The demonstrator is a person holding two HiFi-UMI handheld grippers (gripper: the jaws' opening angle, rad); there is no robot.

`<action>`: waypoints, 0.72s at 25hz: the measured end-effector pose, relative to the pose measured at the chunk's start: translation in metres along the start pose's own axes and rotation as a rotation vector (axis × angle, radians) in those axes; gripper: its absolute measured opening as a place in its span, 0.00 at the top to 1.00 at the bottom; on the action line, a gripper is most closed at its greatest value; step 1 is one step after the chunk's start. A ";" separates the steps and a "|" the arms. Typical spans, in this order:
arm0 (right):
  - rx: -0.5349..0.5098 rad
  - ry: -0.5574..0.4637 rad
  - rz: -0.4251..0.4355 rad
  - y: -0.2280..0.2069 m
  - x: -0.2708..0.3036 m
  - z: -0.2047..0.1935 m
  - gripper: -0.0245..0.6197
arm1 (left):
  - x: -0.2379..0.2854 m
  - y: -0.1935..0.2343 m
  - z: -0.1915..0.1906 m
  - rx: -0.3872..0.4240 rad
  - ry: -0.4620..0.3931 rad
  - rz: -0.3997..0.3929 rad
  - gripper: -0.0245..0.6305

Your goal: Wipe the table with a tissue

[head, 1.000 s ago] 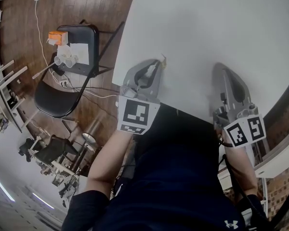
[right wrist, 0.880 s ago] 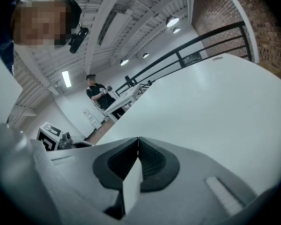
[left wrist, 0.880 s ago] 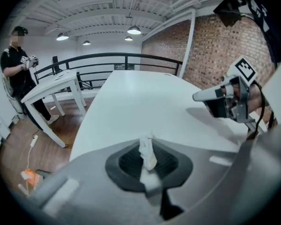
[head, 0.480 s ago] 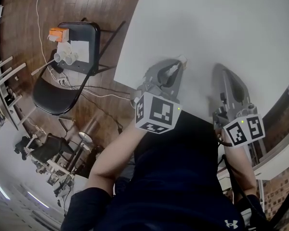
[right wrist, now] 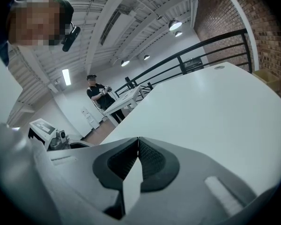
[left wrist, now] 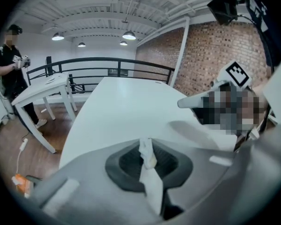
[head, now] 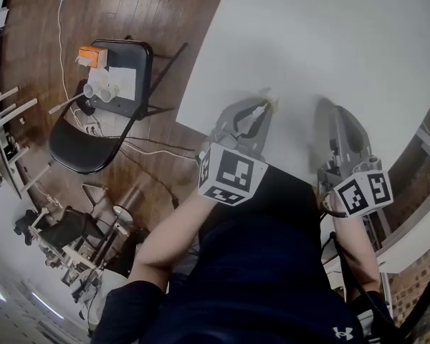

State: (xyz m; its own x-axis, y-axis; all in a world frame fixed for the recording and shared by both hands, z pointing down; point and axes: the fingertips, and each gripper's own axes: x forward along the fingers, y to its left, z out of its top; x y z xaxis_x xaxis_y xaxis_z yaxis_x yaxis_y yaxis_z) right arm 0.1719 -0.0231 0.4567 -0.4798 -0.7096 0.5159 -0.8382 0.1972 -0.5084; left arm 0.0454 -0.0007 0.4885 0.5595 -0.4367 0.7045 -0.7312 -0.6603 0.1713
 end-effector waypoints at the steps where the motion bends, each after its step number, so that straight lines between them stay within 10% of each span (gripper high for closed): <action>1: -0.003 -0.003 0.007 0.005 0.002 0.002 0.95 | -0.004 0.001 0.002 -0.003 -0.011 0.003 0.93; 18: -0.162 -0.081 0.135 0.103 -0.024 0.040 0.95 | -0.131 0.012 0.007 -0.093 -0.153 0.121 0.93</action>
State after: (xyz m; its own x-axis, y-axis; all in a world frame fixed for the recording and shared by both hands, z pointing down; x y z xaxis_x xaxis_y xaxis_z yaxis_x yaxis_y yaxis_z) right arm 0.1072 -0.0131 0.3639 -0.5736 -0.7204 0.3899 -0.8015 0.3956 -0.4484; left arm -0.0343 0.0440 0.3932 0.5133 -0.6018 0.6119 -0.8254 -0.5414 0.1599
